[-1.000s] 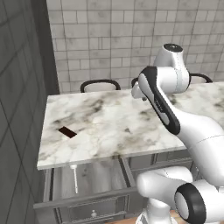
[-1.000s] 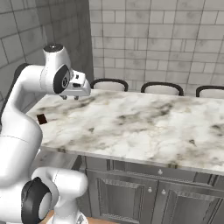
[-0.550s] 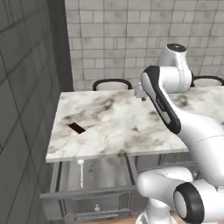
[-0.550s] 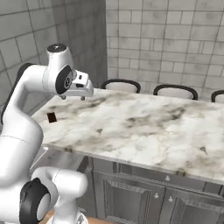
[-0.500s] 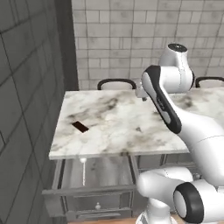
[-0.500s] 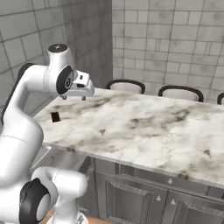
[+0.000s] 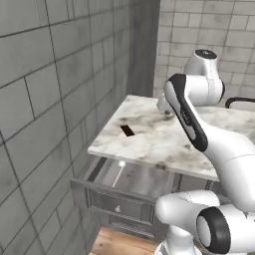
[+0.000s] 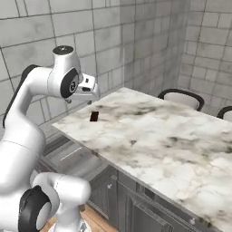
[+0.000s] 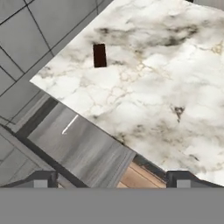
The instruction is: Pick the ladle from the drawer and place it on the counter.
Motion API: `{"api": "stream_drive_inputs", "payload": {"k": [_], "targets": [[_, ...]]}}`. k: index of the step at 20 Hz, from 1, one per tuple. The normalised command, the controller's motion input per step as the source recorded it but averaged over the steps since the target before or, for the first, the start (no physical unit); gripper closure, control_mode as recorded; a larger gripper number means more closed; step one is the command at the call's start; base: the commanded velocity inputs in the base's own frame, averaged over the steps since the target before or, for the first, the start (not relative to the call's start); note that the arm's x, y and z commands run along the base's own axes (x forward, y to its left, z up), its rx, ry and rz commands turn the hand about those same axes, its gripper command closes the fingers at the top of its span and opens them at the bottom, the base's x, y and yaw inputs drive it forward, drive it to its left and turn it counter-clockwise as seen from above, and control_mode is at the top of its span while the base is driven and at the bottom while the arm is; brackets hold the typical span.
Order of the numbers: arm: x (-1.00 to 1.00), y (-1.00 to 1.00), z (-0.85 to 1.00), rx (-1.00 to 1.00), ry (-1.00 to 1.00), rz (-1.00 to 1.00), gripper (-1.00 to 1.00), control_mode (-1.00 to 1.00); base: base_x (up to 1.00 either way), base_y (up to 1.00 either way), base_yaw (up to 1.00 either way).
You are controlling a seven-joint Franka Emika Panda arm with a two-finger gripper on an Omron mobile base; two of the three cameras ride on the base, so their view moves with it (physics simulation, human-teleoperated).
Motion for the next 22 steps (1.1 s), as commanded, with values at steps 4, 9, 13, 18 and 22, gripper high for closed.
{"api": "stream_drive_inputs", "payload": {"k": [4,9,13,18,22], "targets": [[0.00,0.00,0.00,0.00,0.00,0.00,-1.00,1.00,-0.18,-0.57,0.68],[0.00,0.00,0.00,0.00,0.00,0.00,-1.00,1.00,-0.10,-0.60,0.68],[0.00,0.00,0.00,0.00,0.00,0.00,-1.00,1.00,-0.04,-0.64,0.67],[0.00,-0.25,-0.12,0.00,0.01,0.25,-1.00,-1.00,-0.01,-0.40,0.39],[0.00,-0.34,-0.43,0.00,0.02,0.43,-1.00,-1.00,0.00,0.00,0.00]]}}
